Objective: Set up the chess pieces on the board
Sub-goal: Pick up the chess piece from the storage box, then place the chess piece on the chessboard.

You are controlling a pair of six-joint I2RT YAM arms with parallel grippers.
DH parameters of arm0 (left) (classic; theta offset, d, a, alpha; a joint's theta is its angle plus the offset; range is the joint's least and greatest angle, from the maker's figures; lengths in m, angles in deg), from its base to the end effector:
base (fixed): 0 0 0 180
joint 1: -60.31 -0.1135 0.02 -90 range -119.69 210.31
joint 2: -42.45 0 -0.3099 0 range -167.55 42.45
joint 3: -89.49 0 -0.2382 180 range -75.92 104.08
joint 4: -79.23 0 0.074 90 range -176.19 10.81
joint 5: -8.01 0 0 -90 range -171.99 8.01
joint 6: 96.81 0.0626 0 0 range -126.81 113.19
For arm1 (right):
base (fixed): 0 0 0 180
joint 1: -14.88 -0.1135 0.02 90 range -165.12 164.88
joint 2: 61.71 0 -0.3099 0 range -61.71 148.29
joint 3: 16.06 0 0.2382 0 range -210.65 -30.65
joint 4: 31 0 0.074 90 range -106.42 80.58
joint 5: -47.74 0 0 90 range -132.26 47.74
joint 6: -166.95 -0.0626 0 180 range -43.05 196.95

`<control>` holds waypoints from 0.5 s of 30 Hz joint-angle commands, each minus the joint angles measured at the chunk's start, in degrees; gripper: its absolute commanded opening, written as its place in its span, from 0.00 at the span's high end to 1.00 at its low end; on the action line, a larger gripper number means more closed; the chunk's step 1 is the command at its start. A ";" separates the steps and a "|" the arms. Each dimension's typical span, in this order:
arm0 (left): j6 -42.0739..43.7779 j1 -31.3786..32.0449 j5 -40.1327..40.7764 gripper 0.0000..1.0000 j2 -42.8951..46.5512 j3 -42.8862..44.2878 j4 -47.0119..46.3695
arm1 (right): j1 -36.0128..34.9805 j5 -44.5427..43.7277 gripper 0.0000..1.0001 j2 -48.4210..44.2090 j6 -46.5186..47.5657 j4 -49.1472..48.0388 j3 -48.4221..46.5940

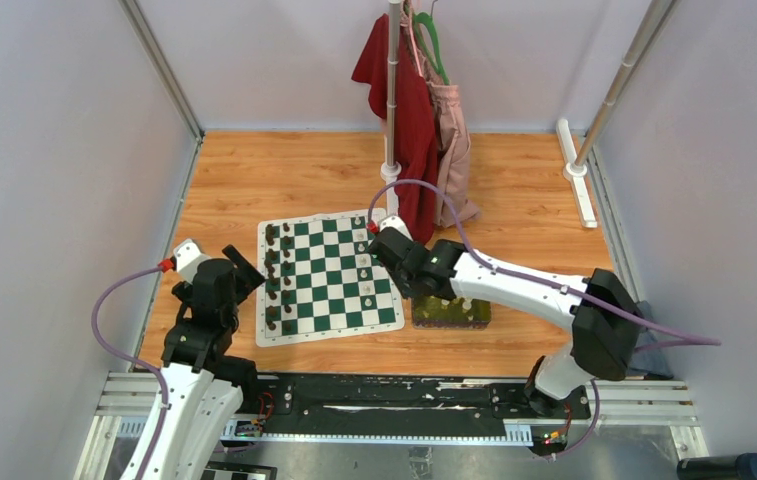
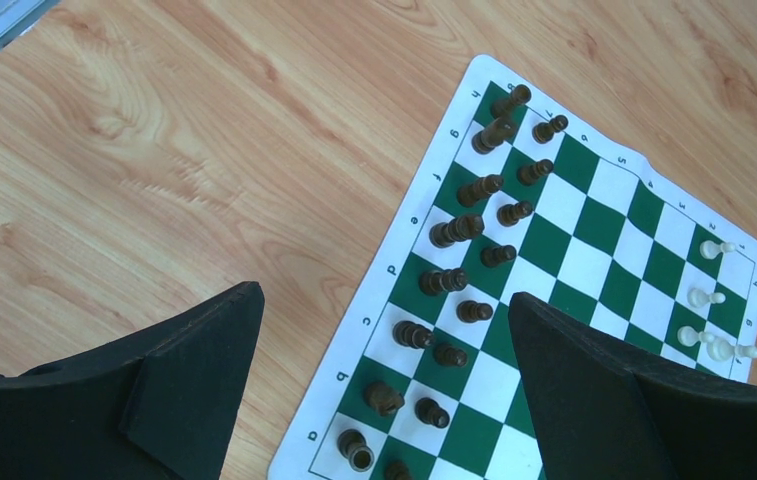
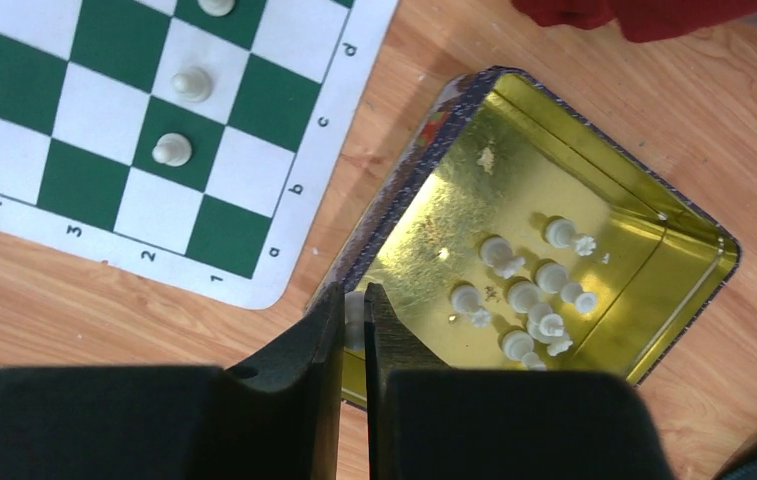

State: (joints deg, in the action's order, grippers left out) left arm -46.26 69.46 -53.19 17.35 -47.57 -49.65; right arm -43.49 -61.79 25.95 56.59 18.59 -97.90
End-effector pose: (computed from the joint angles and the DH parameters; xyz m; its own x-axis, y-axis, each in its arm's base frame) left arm 0.0777 0.0180 0.2472 -0.2542 -0.5230 -0.8135 -0.5437 0.7730 -0.3271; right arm 0.1855 0.2613 0.2895 -0.6493 -0.4290 -0.6280 -0.5088 0.8587 -0.0605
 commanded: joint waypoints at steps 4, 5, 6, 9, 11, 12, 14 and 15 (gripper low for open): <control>-0.48 0.26 1.44 0.00 1.08 -0.50 0.40 | -5.21 -1.47 1.00 3.72 -0.92 2.18 -2.46; -0.46 0.26 1.36 0.00 1.16 -0.50 0.39 | -5.68 -1.40 1.00 4.25 -1.05 2.02 -2.72; -0.46 0.26 1.31 0.00 1.12 -0.56 0.38 | -6.15 -1.25 1.00 4.51 -1.09 1.75 -2.87; -0.38 0.30 1.35 0.00 1.07 -0.51 0.31 | -7.30 -0.59 1.00 5.63 -1.35 0.50 -2.87; -0.29 0.26 1.06 0.00 1.00 -0.59 0.23 | -8.05 0.04 1.00 6.48 -1.67 -0.02 -3.00; -0.29 0.26 1.08 0.00 0.88 -0.65 0.19 | -8.40 0.24 1.00 6.96 -1.70 -0.33 -3.20; -0.19 0.26 1.07 0.00 0.49 -0.52 0.20 | -9.04 0.49 1.00 7.50 -1.72 -1.39 -3.07; -0.05 0.26 1.08 0.00 0.31 -0.38 0.25 | -9.15 0.93 1.00 7.80 -1.64 -2.05 -2.86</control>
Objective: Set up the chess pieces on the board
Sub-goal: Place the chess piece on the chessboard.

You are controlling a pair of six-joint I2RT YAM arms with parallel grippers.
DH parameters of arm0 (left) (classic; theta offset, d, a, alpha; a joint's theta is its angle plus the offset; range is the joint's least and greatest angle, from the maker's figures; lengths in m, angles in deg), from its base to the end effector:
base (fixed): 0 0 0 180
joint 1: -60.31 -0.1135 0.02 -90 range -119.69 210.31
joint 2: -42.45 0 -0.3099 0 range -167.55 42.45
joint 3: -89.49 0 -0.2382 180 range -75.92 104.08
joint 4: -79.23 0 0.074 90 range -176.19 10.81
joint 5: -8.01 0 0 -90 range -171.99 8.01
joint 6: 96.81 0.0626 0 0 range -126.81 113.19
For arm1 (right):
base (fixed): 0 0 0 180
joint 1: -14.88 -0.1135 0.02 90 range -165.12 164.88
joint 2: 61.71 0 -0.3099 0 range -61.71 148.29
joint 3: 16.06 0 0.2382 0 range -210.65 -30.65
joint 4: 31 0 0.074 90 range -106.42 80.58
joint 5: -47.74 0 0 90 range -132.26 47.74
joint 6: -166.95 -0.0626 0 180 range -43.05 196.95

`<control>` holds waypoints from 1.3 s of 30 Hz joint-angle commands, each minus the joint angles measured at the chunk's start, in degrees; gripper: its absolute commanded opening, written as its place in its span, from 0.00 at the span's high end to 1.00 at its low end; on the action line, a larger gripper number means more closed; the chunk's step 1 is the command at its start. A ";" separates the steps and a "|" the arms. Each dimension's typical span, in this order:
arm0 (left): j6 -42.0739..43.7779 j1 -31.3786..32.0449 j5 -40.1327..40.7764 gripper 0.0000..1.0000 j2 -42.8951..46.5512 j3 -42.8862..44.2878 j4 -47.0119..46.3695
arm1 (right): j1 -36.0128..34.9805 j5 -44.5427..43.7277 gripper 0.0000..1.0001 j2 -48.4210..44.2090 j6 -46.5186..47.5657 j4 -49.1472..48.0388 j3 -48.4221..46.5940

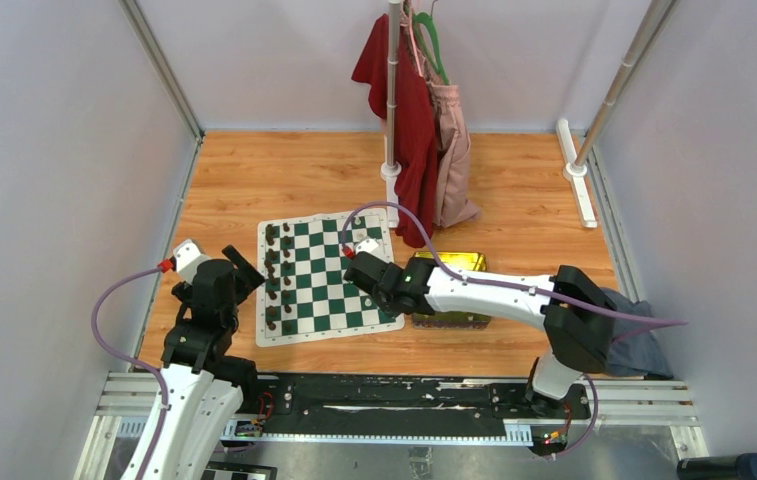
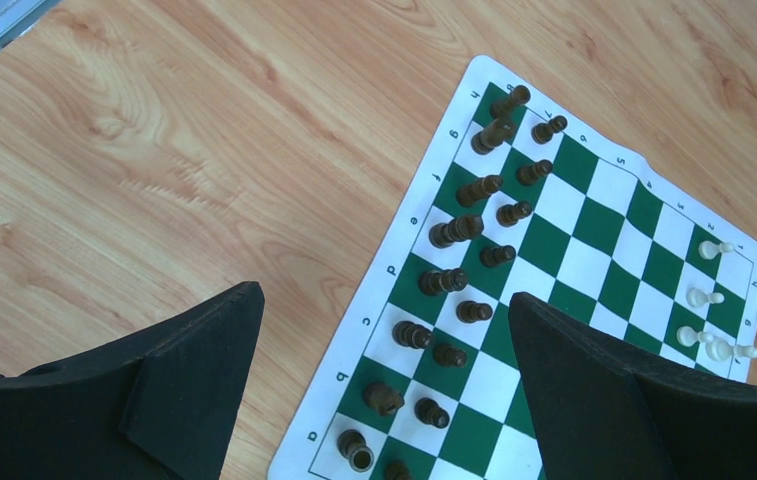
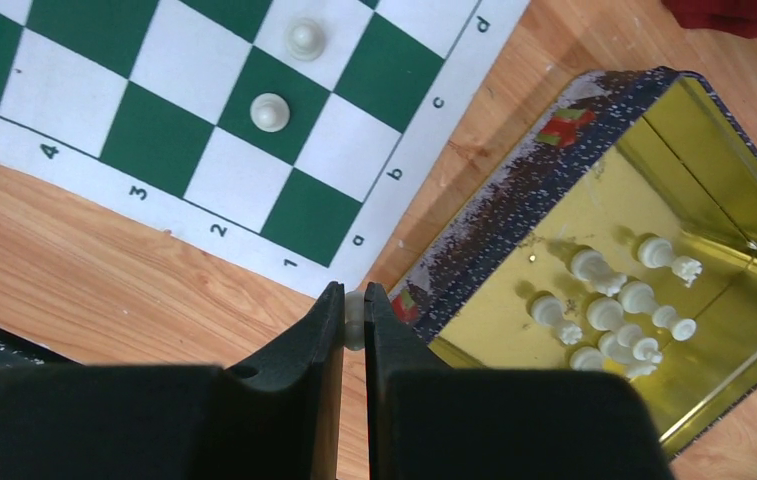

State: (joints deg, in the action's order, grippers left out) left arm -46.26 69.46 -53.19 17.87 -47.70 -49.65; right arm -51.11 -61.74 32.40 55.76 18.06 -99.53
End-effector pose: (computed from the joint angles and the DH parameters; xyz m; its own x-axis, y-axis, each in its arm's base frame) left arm 0.0765 0.0182 0.2470 -0.2487 -0.5239 -0.8146 -0.5414 0.7726 -0.3316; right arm 0.1588 0.3052 0.2638 -0.6141 -0.5412 -0.5745 -0.6121 0.7860 -0.0861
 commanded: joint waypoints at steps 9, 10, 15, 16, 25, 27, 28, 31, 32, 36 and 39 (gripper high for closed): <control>-0.29 0.26 1.56 0.00 0.50 -0.41 0.39 | -2.03 3.76 1.00 4.36 -0.19 -6.33 -0.03; -0.29 0.26 1.61 0.00 0.38 -0.45 0.30 | -1.95 3.69 1.00 4.52 -0.03 -6.43 -0.02; -0.02 0.26 1.57 0.00 -0.03 -0.52 -0.03 | -1.99 3.95 1.00 5.88 0.05 -6.77 -0.20; -0.04 0.27 1.59 0.00 -0.01 -0.54 -0.11 | -2.02 4.21 1.00 6.15 0.01 -6.97 -0.18; 0.50 0.26 1.15 0.00 -0.19 -0.64 -0.62 | -1.98 6.75 1.00 8.51 0.63 -9.81 -0.67; 0.59 0.26 1.11 0.00 -0.44 -0.63 -0.63 | -1.96 7.13 1.00 9.03 0.63 -10.15 -0.93; 0.64 0.26 0.98 0.00 -0.53 -0.56 -0.75 | -1.98 7.22 1.00 9.17 0.69 -10.37 -0.98; 0.83 0.26 0.89 0.00 -1.02 -0.61 -0.98 | -1.96 7.22 1.00 9.77 0.90 -10.78 -1.30; 0.85 0.26 0.97 0.00 -1.12 -0.63 -0.98 | -2.02 7.22 1.00 10.00 0.91 -10.90 -1.45; 0.93 0.26 0.88 0.00 -1.13 -0.73 -1.17 | -1.98 7.55 1.00 10.49 0.93 -11.87 -1.42; 1.12 0.26 0.76 0.00 -0.76 -0.84 -1.36 | -1.96 7.87 1.00 11.02 0.82 -12.28 -1.65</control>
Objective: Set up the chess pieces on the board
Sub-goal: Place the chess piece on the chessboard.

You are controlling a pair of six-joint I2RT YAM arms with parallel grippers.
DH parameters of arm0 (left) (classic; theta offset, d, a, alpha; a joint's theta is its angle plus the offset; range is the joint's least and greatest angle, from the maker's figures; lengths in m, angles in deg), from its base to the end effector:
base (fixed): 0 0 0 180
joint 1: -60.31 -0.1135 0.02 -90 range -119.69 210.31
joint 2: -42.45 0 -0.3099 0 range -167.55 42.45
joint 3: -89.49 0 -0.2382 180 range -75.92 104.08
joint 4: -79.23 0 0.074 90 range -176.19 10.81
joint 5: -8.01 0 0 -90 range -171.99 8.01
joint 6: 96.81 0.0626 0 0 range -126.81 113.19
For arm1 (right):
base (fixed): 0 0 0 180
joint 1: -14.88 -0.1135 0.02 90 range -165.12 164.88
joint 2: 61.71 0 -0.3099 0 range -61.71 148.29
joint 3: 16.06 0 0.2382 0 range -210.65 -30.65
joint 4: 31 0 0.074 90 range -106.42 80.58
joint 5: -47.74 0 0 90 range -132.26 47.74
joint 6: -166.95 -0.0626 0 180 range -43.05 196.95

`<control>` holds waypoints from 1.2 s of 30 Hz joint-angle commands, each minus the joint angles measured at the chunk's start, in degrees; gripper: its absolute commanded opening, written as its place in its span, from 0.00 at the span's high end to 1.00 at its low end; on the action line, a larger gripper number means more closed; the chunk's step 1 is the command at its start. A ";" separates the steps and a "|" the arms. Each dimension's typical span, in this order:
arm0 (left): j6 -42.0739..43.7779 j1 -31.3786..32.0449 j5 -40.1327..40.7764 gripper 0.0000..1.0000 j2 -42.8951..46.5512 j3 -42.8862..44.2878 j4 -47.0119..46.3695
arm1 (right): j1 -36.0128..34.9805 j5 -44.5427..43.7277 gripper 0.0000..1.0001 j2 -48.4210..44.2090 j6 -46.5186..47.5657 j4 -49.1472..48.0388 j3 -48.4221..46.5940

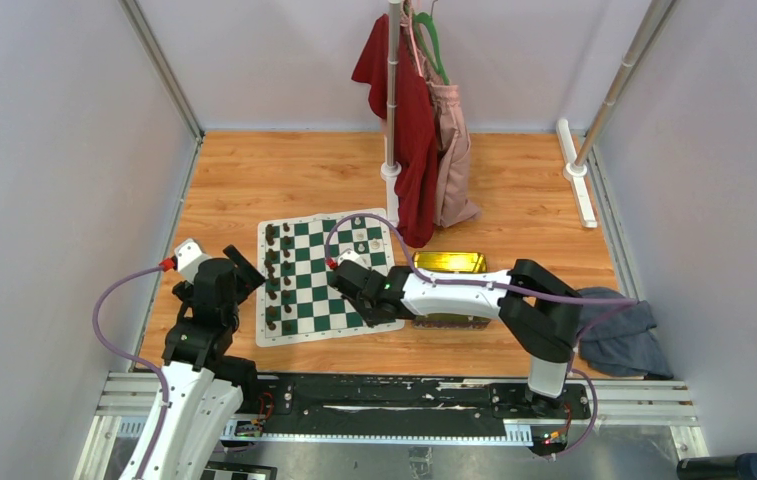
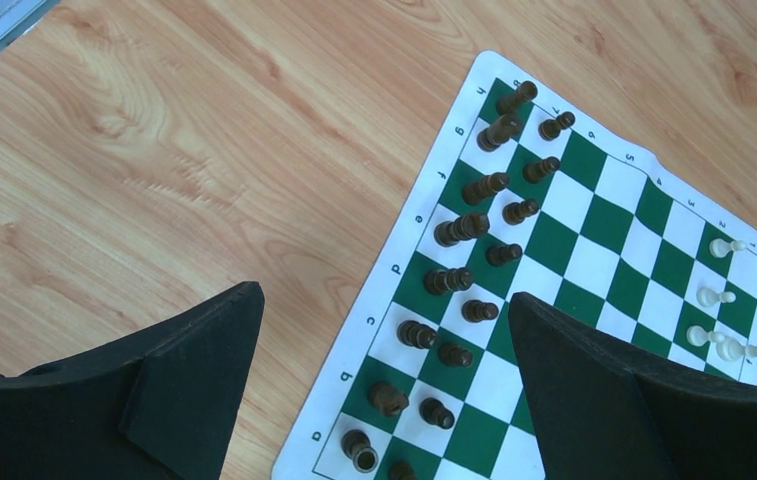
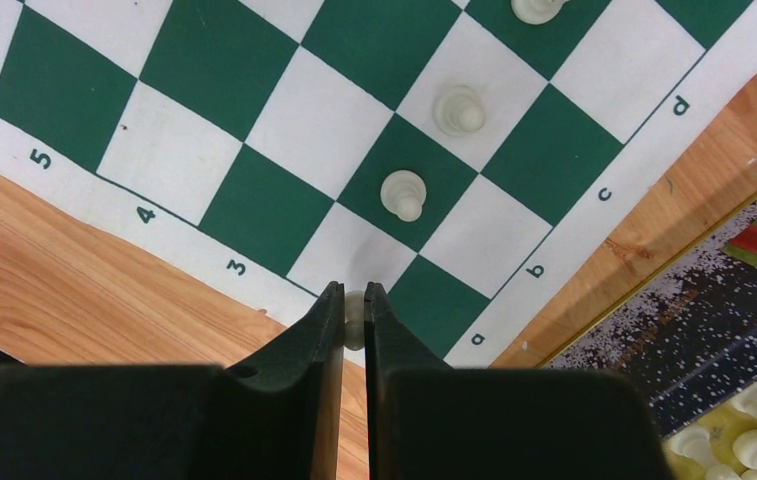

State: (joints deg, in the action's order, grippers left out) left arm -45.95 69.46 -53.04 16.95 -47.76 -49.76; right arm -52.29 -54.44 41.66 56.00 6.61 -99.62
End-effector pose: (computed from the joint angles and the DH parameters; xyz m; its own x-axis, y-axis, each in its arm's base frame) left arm 0.0787 0.0180 0.2460 -0.2626 -0.5172 -0.8146 -0.5465 0.7755 -0.3161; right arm 0.1629 0.3530 0.2204 -0.6117 -0.5522 -0.5664 -0.6833 0.7297 0.0265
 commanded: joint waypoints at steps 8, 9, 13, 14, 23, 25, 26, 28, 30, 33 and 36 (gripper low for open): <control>0.98 0.26 0.40 0.00 0.00 -0.73 -1.41 | -0.84 0.74 1.00 2.48 0.38 -1.95 -1.40; 0.99 0.26 0.34 0.00 0.02 -0.74 -1.36 | -0.84 0.69 1.00 2.50 0.31 -2.11 -1.31; 1.08 0.26 0.19 0.00 -0.25 -0.75 -1.53 | -0.81 0.59 1.00 2.41 0.32 -2.41 -1.09; 1.16 0.26 0.13 0.00 -0.29 -0.74 -1.53 | -0.79 0.59 1.00 2.42 0.25 -2.38 -1.07; 1.34 0.26 -0.16 0.00 -0.52 -0.74 -1.66 | -0.80 0.45 1.00 2.69 0.22 -3.09 -1.08; 1.42 0.26 -0.12 0.00 -0.67 -0.74 -1.69 | -0.85 0.29 1.00 2.49 0.38 -3.53 -0.68; 1.51 0.26 -0.08 0.00 -0.76 -0.66 -1.71 | -0.85 0.39 1.00 2.41 0.36 -3.78 -0.43; 1.60 0.26 -0.12 0.00 -1.11 -0.57 -1.75 | -0.81 0.40 1.00 2.34 0.42 -4.23 -0.06; 1.69 0.26 -0.12 0.00 -1.30 -0.49 -1.74 | -0.84 0.47 1.00 2.35 0.40 -4.66 0.13; 1.85 0.26 -0.21 0.00 -1.53 -0.43 -1.79 | -0.82 0.50 1.00 2.47 0.52 -5.03 0.20; 1.87 0.26 -0.13 0.00 -1.58 -0.39 -1.77 | -0.77 0.56 1.00 2.77 0.78 -5.06 0.03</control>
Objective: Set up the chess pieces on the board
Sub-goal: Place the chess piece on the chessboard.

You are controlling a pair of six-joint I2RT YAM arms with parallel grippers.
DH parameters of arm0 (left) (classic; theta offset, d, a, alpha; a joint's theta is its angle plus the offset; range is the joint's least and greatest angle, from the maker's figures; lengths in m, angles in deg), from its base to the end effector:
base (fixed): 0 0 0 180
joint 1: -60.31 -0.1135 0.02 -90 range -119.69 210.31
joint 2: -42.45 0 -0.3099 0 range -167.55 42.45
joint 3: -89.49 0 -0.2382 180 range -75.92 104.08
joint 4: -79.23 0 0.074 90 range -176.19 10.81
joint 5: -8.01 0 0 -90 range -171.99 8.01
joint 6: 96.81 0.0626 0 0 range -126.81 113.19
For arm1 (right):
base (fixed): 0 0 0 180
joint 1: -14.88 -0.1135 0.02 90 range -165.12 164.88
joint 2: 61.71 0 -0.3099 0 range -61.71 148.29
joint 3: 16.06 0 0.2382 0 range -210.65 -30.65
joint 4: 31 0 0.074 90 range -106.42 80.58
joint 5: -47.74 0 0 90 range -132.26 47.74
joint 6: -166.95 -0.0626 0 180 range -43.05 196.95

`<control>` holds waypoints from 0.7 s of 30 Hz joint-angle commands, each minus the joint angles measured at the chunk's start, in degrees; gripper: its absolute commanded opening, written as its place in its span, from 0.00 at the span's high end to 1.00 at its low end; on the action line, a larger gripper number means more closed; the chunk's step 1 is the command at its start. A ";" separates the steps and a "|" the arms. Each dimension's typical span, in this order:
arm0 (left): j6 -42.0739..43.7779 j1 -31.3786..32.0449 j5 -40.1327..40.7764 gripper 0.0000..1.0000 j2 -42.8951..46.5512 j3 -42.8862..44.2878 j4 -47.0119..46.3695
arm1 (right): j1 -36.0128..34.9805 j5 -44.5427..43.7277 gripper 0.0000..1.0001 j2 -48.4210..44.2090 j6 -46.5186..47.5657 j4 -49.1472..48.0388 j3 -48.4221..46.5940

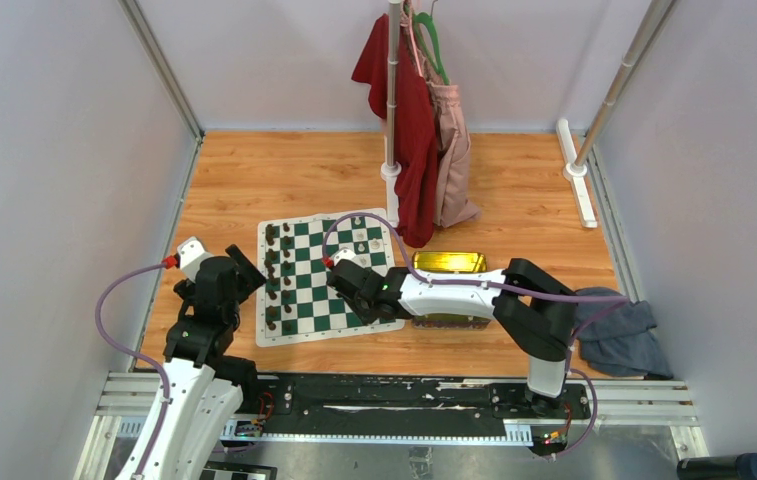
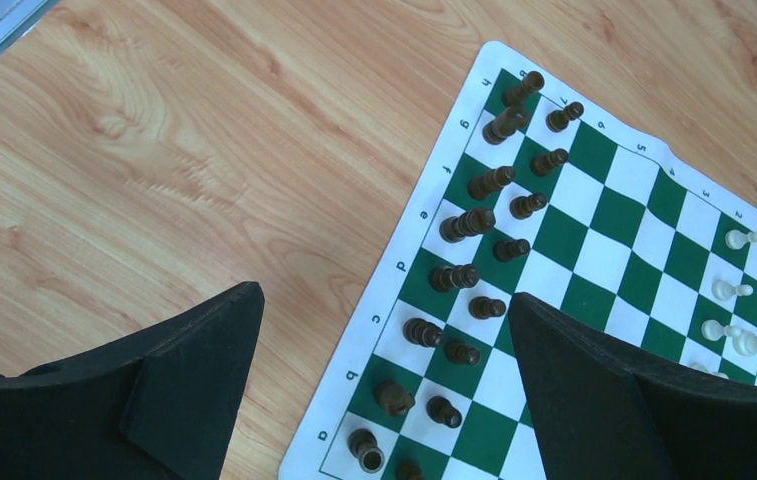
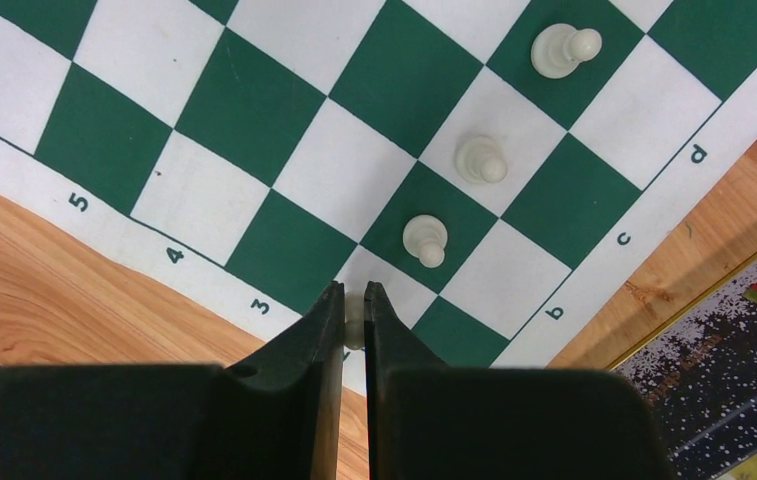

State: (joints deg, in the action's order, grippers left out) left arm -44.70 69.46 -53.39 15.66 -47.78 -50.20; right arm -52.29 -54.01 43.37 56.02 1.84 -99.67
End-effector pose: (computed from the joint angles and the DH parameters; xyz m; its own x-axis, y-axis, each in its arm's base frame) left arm 0.0823 0.0171 0.2453 -0.2897 -0.4995 -0.8164 -0.5413 0.7890 -0.2907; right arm 0.1674 0.3648 0.2157 -0.6002 -0.5244 -0.6040 -0.6872 0.7245 0.0539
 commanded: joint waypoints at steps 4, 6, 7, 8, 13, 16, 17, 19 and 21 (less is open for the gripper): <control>0.58 0.27 0.22 0.00 -0.19 -0.46 -1.36 | -0.74 0.07 1.00 1.56 1.04 -0.25 0.15; 0.62 0.26 0.18 0.00 -0.12 -0.46 -1.31 | -0.75 -0.06 1.00 1.61 0.93 -0.38 0.42; 0.62 0.26 0.23 0.00 -0.11 -0.46 -1.36 | -0.73 -0.06 1.00 1.54 0.92 -0.57 0.60; 0.62 0.26 0.23 0.00 -0.19 -0.46 -1.40 | -0.73 -0.04 1.00 1.46 0.83 -0.60 0.63; 0.70 0.26 0.23 0.00 -0.52 -0.54 -1.52 | -0.62 -0.20 1.00 1.55 0.97 -0.69 0.71; 0.80 0.26 0.23 0.00 -0.46 -0.71 -1.77 | -0.58 -0.29 1.00 1.52 0.96 -0.71 0.96; 0.83 0.26 0.18 0.00 -0.50 -0.72 -1.81 | -0.58 -0.42 1.00 1.51 0.96 -0.69 1.03; 0.87 0.26 0.17 0.00 -0.60 -0.80 -1.95 | -0.56 -0.55 1.00 1.38 1.01 -0.69 1.07; 0.95 0.26 0.23 0.00 -0.69 -0.81 -2.01 | -0.50 -0.58 1.00 1.38 0.99 -0.62 1.12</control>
State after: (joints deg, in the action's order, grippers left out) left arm -44.66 69.46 -53.43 15.34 -47.78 -50.59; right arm -52.29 -54.03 44.33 56.65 1.08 -99.47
